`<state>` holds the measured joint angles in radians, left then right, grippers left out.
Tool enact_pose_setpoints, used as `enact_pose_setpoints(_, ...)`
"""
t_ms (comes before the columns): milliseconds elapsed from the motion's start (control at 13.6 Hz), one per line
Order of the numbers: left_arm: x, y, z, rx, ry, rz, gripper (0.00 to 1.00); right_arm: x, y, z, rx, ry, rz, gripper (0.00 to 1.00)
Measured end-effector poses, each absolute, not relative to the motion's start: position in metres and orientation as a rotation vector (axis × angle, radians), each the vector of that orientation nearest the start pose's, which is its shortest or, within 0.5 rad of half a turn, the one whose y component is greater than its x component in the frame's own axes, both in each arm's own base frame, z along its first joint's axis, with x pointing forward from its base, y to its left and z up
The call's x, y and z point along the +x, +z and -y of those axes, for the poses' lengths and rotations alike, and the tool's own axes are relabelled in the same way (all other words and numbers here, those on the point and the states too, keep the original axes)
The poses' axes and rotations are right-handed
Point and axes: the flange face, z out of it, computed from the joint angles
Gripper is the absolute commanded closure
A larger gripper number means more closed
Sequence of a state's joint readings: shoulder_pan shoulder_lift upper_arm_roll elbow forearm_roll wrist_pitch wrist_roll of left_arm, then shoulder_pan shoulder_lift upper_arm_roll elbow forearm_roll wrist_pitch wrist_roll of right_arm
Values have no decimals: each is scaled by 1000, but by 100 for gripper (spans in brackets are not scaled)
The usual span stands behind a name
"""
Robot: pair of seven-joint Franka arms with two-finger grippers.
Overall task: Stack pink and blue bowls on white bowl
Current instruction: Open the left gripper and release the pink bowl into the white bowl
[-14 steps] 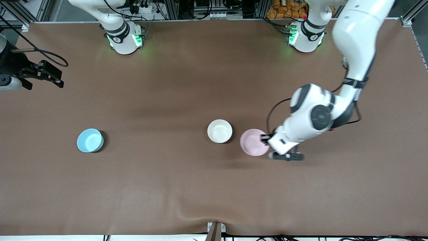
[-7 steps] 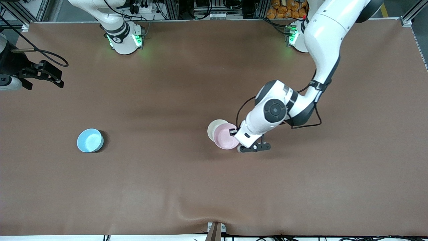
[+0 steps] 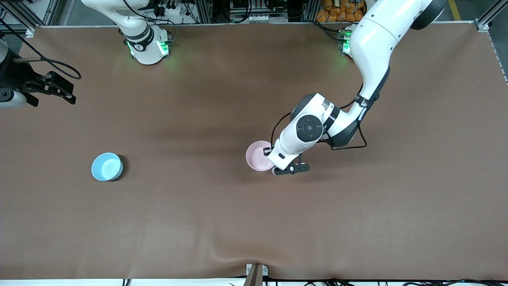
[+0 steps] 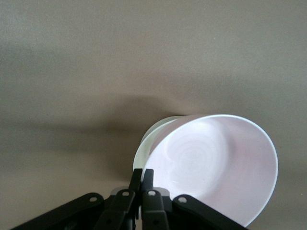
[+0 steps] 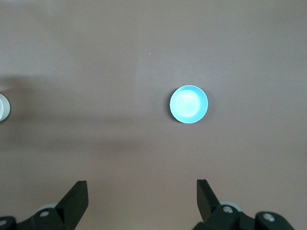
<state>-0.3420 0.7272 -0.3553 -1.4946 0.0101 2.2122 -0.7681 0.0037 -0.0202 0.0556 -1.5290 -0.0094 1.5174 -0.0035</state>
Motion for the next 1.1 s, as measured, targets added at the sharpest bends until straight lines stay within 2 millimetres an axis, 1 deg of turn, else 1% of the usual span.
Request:
enact_pose_setpoints(441, 567, 237, 433, -3287, 273, 275, 100, 542, 650, -32, -3150, -13, 98, 0)
enact_pose_setpoints(514, 565, 234, 434, -3282, 281, 284, 94, 542, 650, -32, -3150, -12, 98, 0)
enact_pose_setpoints(588, 563, 232, 435, -3278, 288, 287, 42, 542, 650, -32, -3150, -12, 98, 0)
enact_pose_setpoints(661, 561, 230, 436, -3274, 292, 291, 0, 542, 650, -32, -3150, -11, 98, 0)
enact_pose_setpoints(808, 560, 230, 437, -3269, 296, 313, 0, 542, 650, -32, -3150, -11, 98, 0)
enact_pose_setpoints(955, 564, 232, 434, -3267, 290, 326, 0, 542, 650, -31, -3150, -11, 98, 0)
enact_pose_setpoints(1029, 567, 236, 430, -3259, 289, 331, 0, 542, 650, -31, -3150, -11, 98, 0)
enact_pose_setpoints(1102, 572, 244, 422, -3241, 284, 339, 0, 542, 650, -31, -3150, -11, 97, 0)
